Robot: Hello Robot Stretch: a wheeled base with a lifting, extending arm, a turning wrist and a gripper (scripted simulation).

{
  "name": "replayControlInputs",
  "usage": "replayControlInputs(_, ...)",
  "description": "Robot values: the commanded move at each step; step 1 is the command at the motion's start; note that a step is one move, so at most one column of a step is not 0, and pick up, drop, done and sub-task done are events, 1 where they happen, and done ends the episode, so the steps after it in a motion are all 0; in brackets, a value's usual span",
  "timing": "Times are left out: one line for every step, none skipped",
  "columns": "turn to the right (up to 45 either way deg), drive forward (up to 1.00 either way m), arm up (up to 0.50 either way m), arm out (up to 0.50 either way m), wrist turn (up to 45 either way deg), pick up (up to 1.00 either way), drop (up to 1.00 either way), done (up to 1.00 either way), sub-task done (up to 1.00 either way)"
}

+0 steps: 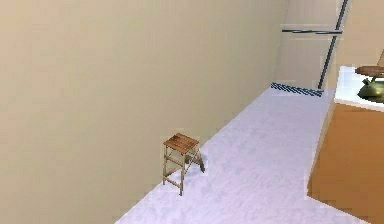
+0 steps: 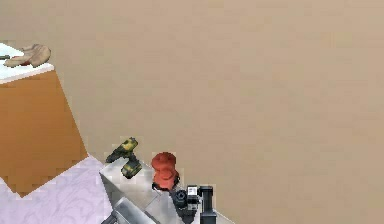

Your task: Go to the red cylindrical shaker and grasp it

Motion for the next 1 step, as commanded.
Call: replayControlInputs(0.0,0.00,0.00,0.00,0.0,0.00,0.00,1.00,0.00)
